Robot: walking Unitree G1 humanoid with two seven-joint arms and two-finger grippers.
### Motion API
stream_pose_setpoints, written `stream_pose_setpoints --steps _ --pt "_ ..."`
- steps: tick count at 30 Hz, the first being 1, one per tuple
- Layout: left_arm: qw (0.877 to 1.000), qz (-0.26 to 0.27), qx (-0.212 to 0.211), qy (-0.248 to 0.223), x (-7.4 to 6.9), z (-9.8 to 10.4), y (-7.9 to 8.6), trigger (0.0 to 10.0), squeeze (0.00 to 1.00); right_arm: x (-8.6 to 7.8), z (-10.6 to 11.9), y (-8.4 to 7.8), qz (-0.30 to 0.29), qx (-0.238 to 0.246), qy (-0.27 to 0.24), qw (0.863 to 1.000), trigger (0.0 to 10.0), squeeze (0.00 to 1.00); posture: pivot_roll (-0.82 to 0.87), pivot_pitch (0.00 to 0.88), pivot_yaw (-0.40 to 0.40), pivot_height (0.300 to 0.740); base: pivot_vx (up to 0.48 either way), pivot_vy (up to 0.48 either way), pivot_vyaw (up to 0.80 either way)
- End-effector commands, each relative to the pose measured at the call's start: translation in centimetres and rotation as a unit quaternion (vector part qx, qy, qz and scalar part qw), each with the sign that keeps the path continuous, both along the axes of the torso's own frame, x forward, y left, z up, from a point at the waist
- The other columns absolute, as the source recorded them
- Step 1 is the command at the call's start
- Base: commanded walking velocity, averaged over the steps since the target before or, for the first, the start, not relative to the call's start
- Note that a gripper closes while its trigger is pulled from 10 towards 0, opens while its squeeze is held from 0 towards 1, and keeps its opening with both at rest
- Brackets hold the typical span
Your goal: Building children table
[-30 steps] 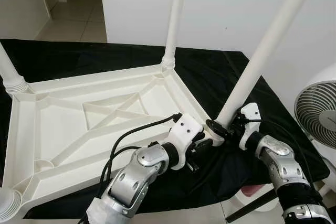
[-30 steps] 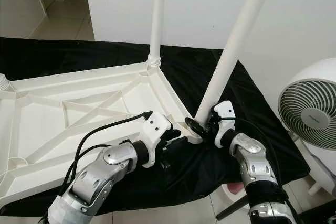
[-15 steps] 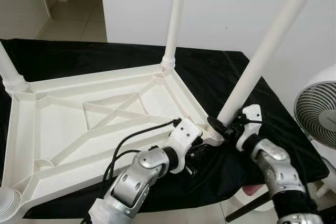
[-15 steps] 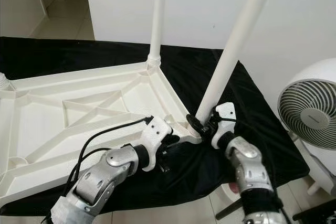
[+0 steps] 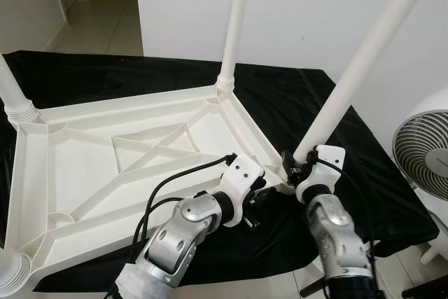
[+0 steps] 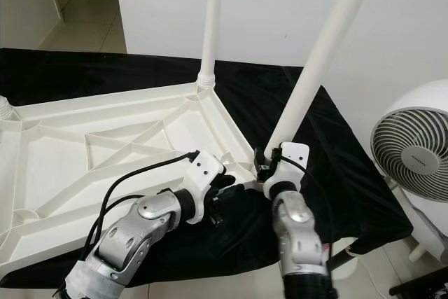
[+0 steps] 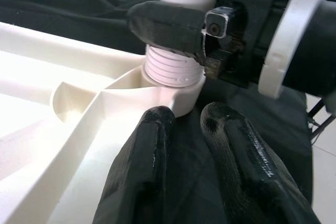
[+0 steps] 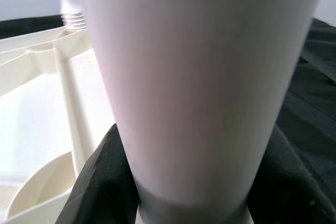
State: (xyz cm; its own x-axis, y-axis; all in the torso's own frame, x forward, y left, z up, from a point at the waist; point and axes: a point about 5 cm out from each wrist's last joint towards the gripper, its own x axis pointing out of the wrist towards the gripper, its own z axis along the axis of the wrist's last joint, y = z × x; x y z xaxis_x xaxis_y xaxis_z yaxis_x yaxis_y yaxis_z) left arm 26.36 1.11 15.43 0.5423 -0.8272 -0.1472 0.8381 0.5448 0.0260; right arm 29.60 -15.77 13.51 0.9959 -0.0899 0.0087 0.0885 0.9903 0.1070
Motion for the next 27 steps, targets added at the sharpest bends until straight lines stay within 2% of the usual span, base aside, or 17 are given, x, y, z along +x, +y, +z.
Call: stream_pose_setpoints --steps 1,2,6,7,10,11,13,14,17,21,24,25,26,27 --pt "1.0 0.015 0.007 -0.002 0.2 -0.2 0.0 10.0 0.0 -0.5 -1.7 -0.8 -0.027 -0.004 0.047 0.999 0.0 0.0 -0.01 0.061 -0.089 0.74 0.0 0.0 0.0" --pt "1.0 0.015 0.006 -0.004 0.4 -0.1 0.1 10.0 0.0 -0.8 -1.9 0.6 -0.02 0.007 0.057 0.998 0.0 0.0 -0.01 0.058 -0.087 0.74 0.0 0.0 0.0" --pt "1.0 0.014 0.007 -0.006 0.5 0.0 0.1 10.0 0.0 -0.9 -1.9 1.4 0.0 0.014 0.063 0.998 0.0 0.0 -0.01 0.054 -0.086 0.74 0.0 0.0 0.0" --pt "1.0 0.014 0.007 -0.007 0.6 0.1 0.1 10.0 0.0 -0.9 -1.9 1.4 0.002 0.015 0.064 0.998 3.5 0.0 -0.01 0.054 -0.086 0.74 0.0 0.0 0.0" --pt "1.0 0.014 0.007 -0.008 0.6 0.1 0.2 10.0 0.0 -1.0 -1.9 1.4 0.0 0.016 0.066 0.998 3.5 0.0 -0.01 0.054 -0.086 0.74 0.0 0.0 0.0" --pt "1.0 0.015 0.007 -0.008 0.7 0.1 0.2 10.0 0.0 -0.9 -1.8 1.4 0.007 0.007 0.063 0.998 10.0 0.0 -0.01 0.051 -0.082 0.74 0.0 0.0 0.0" --pt "1.0 0.017 0.006 -0.009 0.7 0.2 0.3 10.0 0.0 -0.9 -1.6 1.5 0.018 0.007 0.056 0.998 10.0 0.0 -0.01 0.048 -0.08 0.74 0.0 0.0 0.0" --pt "1.0 0.019 0.004 -0.011 0.7 0.3 0.4 10.0 0.0 -0.7 -1.2 1.2 0.043 0.005 0.041 0.998 10.0 1.0 -0.01 0.048 -0.08 0.74 0.0 0.0 0.0" --pt "1.0 0.02 0.003 -0.013 0.7 0.3 0.5 10.0 0.0 -0.4 -0.9 0.4 0.058 -0.003 0.028 0.998 10.0 1.0 0.0 0.044 -0.083 0.74 0.0 0.0 0.0" --pt "0.999 0.024 0.011 -0.019 0.8 0.0 0.6 10.0 0.0 0.0 -1.0 -1.3 0.098 -0.039 0.026 0.994 10.0 1.0 0.0 0.043 -0.084 0.74 0.0 0.0 0.0" --pt "0.999 0.026 0.017 -0.022 0.8 -0.2 0.7 10.0 0.0 0.2 -1.1 -1.9 0.118 -0.046 0.026 0.992 10.0 1.0 0.01 0.042 -0.083 0.74 0.0 0.0 0.0" --pt "0.999 0.027 0.02 -0.023 0.8 -0.3 0.7 10.0 0.0 0.2 -1.0 -2.1 0.136 -0.058 0.023 0.989 10.0 0.07 0.01 0.042 -0.083 0.74 0.0 0.0 0.0" --pt "0.999 0.027 0.02 -0.023 0.8 -0.3 0.7 10.0 0.0 0.2 -1.0 -2.1 0.136 -0.058 0.023 0.989 10.0 0.07 0.01 0.042 -0.083 0.74 0.0 0.0 0.0" --pt "0.999 0.028 0.022 -0.023 0.8 -0.4 0.8 10.0 0.0 0.3 -0.9 -2.3 0.155 -0.065 0.019 0.986 10.0 0.0 0.01 0.043 -0.082 0.74 0.0 0.0 0.0"
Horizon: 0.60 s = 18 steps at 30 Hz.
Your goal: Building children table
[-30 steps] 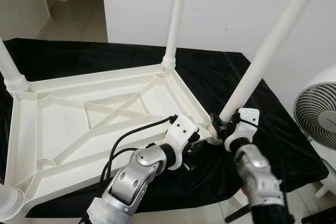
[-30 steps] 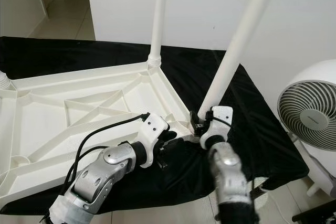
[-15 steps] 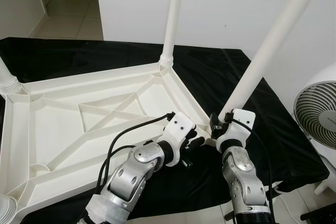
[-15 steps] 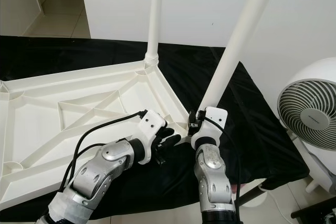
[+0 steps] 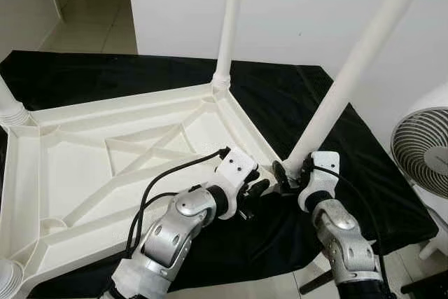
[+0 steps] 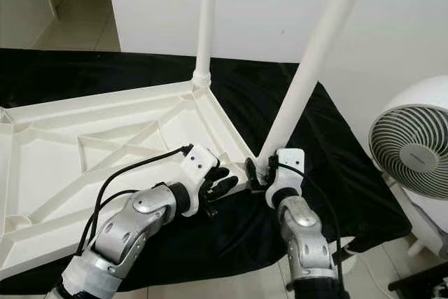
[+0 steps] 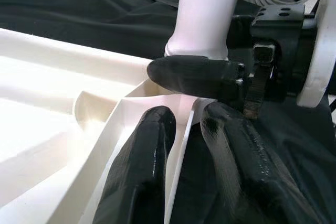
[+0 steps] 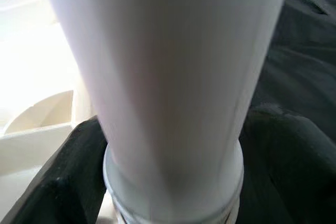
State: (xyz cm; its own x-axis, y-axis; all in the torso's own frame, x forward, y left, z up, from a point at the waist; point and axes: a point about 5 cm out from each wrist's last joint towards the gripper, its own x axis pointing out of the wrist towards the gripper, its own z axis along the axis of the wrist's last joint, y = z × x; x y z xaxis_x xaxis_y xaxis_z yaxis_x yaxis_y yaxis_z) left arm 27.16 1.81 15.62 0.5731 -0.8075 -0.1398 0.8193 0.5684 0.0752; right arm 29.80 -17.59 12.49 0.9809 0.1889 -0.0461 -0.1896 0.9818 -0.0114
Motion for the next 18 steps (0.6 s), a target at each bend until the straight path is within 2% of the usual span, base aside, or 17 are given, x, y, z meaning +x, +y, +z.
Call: stream_pose_setpoints --steps 1,3,4,6,15,18 --pt "1.0 0.013 0.011 -0.001 0.0 -0.6 0.1 10.0 0.0 0.1 0.1 -0.5 0.015 -0.003 -0.005 1.0 10.0 0.0 0.01 0.043 -0.082 0.74 0.0 0.0 0.0" --pt "1.0 0.012 0.016 -0.001 -0.1 -0.8 0.1 10.0 0.0 0.4 0.4 -1.0 0.065 -0.028 -0.018 0.997 10.0 0.0 0.01 0.044 -0.073 0.74 0.0 0.0 0.0" --pt "1.0 0.012 0.016 -0.001 -0.1 -0.8 0.1 10.0 0.0 0.4 0.4 -1.0 0.065 -0.028 -0.018 0.997 10.0 0.0 0.01 0.044 -0.073 0.74 0.0 0.0 0.0" --pt "1.0 0.011 0.017 0.0 -0.1 -0.8 0.1 10.0 0.0 0.7 0.5 -1.2 0.103 -0.042 -0.025 0.993 10.0 0.0 0.01 0.046 -0.07 0.74 0.0 0.0 0.0" --pt "1.0 0.006 0.02 -0.004 -0.3 -0.7 0.1 10.0 0.0 2.3 1.0 -1.1 0.202 -0.061 -0.036 0.977 10.0 0.0 0.02 0.043 -0.068 0.74 0.0 0.0 0.0" --pt "1.0 0.006 0.019 -0.005 -0.3 -0.7 0.0 10.0 0.0 2.6 0.9 -1.1 0.214 -0.068 -0.034 0.974 10.0 0.0 0.03 0.041 -0.068 0.74 0.0 0.0 0.0"
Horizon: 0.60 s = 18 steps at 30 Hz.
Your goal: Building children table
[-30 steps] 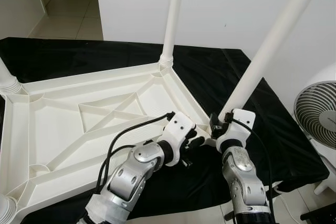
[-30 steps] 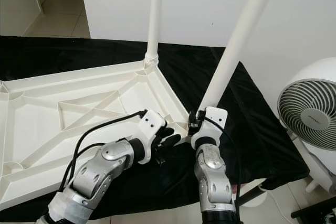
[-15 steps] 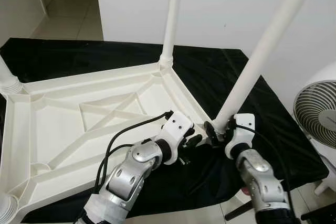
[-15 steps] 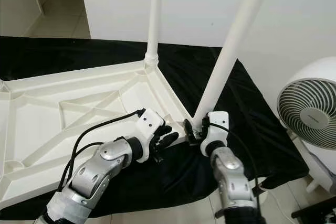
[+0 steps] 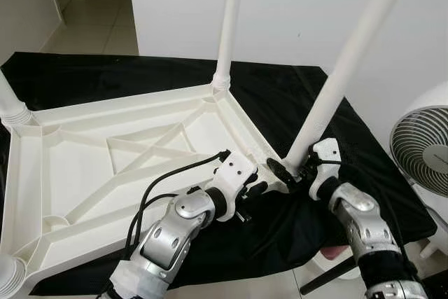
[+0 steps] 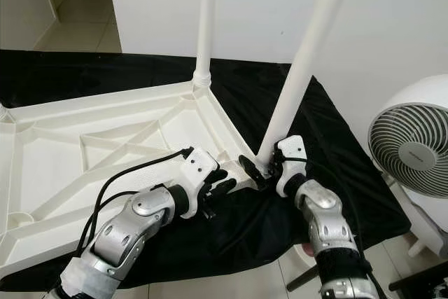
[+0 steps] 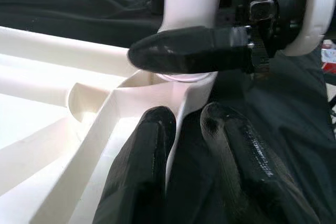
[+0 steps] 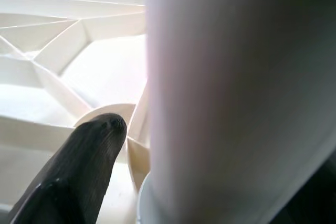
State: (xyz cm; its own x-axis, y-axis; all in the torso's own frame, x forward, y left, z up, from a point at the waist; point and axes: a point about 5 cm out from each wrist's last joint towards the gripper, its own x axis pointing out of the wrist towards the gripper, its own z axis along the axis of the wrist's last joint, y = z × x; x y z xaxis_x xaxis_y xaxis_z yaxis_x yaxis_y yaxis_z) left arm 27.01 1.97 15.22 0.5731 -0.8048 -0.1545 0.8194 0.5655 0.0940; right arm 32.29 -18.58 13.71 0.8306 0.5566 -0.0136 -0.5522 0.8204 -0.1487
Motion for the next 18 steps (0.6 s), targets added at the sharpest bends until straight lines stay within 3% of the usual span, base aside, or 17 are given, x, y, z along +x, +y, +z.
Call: stream_pose_setpoints --steps 1,2,3,9,13,15,18 --pt "1.0 0.006 0.008 -0.001 -0.1 -0.3 -0.1 10.0 0.0 0.1 -0.4 -0.1 0.013 -0.012 0.006 1.0 10.0 0.0 0.03 0.041 -0.068 0.74 0.0 0.0 0.0" --pt "1.0 0.006 0.008 -0.001 -0.1 -0.3 -0.1 10.0 0.0 0.2 -0.4 -0.1 0.018 -0.016 0.005 1.0 10.0 0.0 0.03 0.041 -0.068 0.74 0.0 0.0 0.0" --pt "1.0 0.006 0.008 0.0 -0.2 -0.4 -0.2 10.0 0.0 0.4 -0.5 0.0 0.029 -0.019 0.006 0.999 0.0 0.0 0.03 0.043 -0.069 0.74 0.0 0.0 0.0" --pt "1.0 0.009 0.013 0.0 -0.2 -0.9 -0.1 10.0 0.0 0.7 -0.7 0.0 0.037 -0.02 0.013 0.999 0.0 0.0 0.04 0.045 -0.074 0.74 0.0 0.0 0.0" --pt "1.0 0.02 0.019 -0.008 -0.2 -1.4 0.1 10.0 0.0 0.6 -1.0 0.3 0.034 -0.003 0.02 0.999 0.0 0.0 0.03 0.049 -0.083 0.74 0.0 0.0 0.0" --pt "0.999 0.028 0.012 -0.02 -0.2 -1.1 0.6 10.0 0.0 0.1 -1.7 0.9 0.004 0.032 0.043 0.999 0.0 0.0 0.03 0.047 -0.092 0.74 0.0 0.0 0.0" --pt "0.999 0.028 0.012 -0.02 -0.2 -1.1 0.6 10.0 0.0 0.1 -1.7 0.9 0.004 0.032 0.043 0.999 0.0 0.0 0.03 0.047 -0.092 0.74 0.0 0.0 0.0"
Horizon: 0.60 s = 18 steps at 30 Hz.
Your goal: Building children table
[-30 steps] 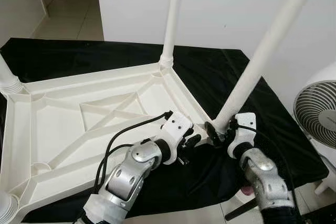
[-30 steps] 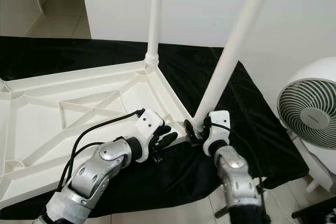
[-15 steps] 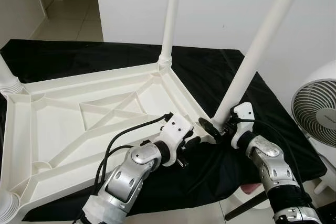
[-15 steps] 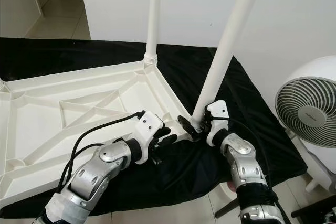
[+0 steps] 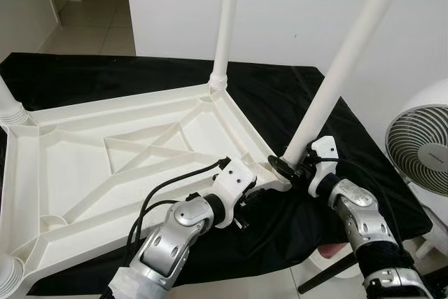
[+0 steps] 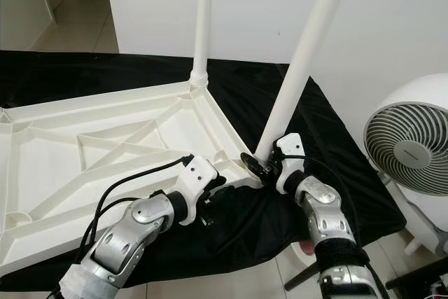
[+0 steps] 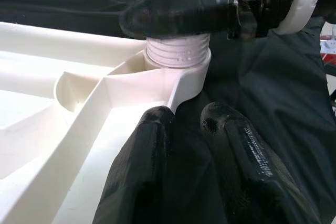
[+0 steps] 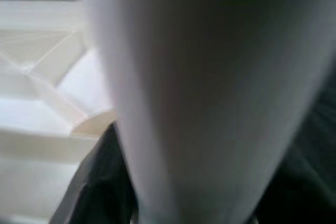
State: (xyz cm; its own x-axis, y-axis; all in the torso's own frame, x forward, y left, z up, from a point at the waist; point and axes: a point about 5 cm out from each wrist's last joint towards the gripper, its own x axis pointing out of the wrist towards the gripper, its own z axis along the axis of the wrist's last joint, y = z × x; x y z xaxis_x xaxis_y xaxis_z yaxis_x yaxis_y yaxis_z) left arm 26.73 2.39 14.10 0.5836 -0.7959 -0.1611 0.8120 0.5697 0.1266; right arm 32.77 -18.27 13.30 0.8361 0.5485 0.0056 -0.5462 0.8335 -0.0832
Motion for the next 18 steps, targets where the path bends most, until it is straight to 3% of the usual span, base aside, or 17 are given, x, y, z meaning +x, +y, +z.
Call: stream_pose_setpoints --steps 1,9,12,18 --pt "1.0 0.025 0.0 -0.014 0.1 0.1 0.3 10.0 0.0 -0.6 -1.5 0.9 0.004 -0.001 0.033 0.999 0.0 0.0 0.03 0.044 -0.099 0.74 0.0 0.0 0.0" --pt "0.999 0.011 0.001 -0.04 -0.1 0.5 0.4 10.0 0.0 -1.5 -2.6 2.6 -0.062 -0.003 0.045 0.997 0.0 0.0 0.03 0.033 -0.1 0.74 0.0 0.0 0.0" --pt "0.999 -0.008 -0.008 -0.047 -0.5 0.5 0.2 10.0 0.0 -2.4 -3.1 3.8 -0.138 0.026 0.057 0.988 0.0 0.0 0.01 0.029 -0.092 0.74 0.0 0.0 0.0" --pt "0.999 -0.018 -0.007 -0.049 -0.6 0.3 0.2 10.0 0.0 -2.8 -3.3 4.3 -0.202 0.05 0.066 0.976 0.0 0.0 0.01 0.028 -0.083 0.74 0.0 0.0 0.0"
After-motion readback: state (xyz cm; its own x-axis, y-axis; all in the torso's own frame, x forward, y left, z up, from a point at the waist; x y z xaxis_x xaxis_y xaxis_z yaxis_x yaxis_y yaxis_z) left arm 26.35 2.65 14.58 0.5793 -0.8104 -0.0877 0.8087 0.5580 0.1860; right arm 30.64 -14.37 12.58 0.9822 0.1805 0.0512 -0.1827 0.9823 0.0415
